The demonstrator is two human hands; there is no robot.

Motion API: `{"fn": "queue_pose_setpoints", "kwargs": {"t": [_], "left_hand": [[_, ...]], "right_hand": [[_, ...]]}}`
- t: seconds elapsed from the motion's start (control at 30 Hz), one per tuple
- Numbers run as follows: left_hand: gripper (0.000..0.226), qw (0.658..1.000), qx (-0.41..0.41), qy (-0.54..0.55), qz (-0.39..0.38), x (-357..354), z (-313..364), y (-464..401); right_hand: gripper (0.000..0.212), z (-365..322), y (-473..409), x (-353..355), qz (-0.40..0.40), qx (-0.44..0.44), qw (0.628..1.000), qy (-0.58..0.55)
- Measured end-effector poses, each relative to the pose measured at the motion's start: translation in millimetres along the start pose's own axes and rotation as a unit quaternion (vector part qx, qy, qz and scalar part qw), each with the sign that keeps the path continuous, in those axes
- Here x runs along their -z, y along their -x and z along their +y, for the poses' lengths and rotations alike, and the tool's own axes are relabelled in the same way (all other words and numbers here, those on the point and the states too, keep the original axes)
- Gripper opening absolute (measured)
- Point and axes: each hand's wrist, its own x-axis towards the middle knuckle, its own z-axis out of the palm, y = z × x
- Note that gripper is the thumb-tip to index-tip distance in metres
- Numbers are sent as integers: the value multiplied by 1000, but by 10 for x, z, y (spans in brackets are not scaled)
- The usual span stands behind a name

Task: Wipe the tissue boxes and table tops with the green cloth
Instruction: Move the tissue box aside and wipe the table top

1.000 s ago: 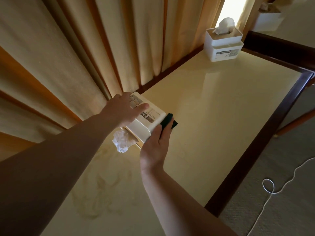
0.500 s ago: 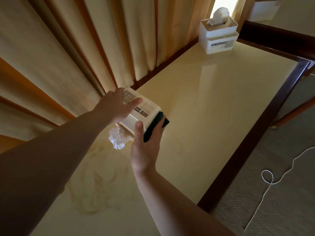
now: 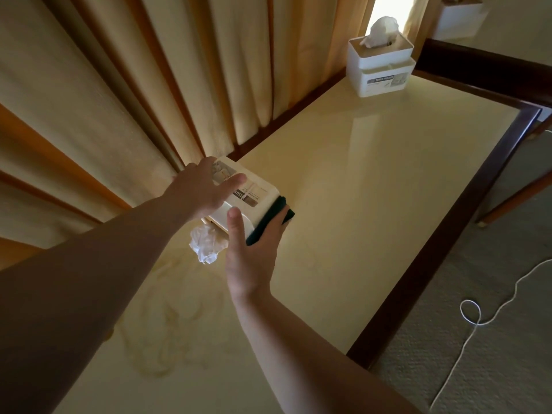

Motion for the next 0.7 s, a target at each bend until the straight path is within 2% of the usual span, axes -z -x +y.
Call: {"fn": "queue_pose_setpoints", "kwargs": {"t": [0.17, 0.4, 0.6, 0.7], "left_hand": [[129, 1000, 1, -4, 4, -24, -5, -15], [122, 1000, 6, 12, 11, -34, 11, -9], [121, 1000, 17, 12, 0, -1, 17, 3], [114, 1000, 17, 11, 3, 14, 52, 38]], "right_hand": [[87, -71, -269, 61, 5, 0, 1000, 2], [60, 17, -346, 208, 54, -109, 990, -66], [60, -249, -555, 419, 70, -164, 973, -146], [56, -358, -675, 591, 27, -176, 971, -156]]}}
